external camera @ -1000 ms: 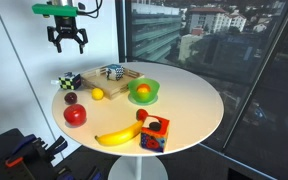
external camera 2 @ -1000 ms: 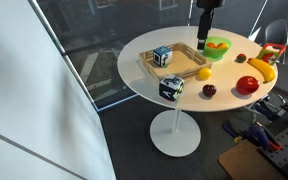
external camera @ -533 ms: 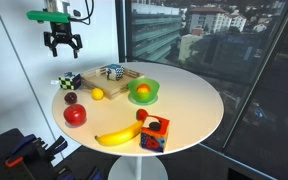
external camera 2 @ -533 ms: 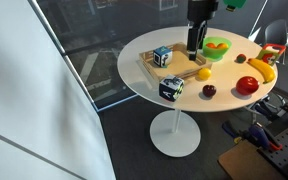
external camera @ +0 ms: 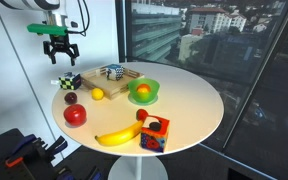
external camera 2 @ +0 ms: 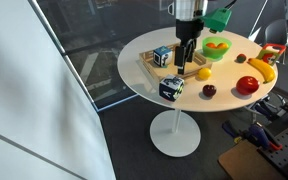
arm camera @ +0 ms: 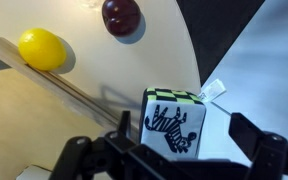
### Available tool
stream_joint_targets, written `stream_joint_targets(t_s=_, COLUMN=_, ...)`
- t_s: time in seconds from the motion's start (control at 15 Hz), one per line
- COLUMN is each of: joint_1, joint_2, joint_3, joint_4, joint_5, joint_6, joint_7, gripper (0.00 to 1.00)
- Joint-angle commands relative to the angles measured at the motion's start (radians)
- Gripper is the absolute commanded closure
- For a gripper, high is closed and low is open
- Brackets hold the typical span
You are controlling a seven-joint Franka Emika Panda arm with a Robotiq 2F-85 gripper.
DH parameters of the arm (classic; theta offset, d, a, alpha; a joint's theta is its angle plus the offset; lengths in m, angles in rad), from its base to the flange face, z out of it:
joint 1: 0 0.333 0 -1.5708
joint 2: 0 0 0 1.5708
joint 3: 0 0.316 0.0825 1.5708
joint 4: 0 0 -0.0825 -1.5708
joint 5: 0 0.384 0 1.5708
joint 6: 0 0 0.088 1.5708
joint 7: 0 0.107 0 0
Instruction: Pick up the block with a zebra image and put it in the wooden tray
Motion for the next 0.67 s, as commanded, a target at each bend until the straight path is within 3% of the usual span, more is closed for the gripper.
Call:
stream_joint_targets(t_s=0.0, joint_1=0.008, joint_2=0.047, joint_3=0.009, joint_4=0.021, joint_5=-0.019, joint_6=0.063, joint_7=0.041, gripper=0.0)
stream_joint_targets(t_s=0.6, joint_1=0.041, joint_2=0.13, joint_3=0.007, joint_4=0.022, joint_5=-0.1, joint_6=0.165, joint_7=0.086, gripper=0.0)
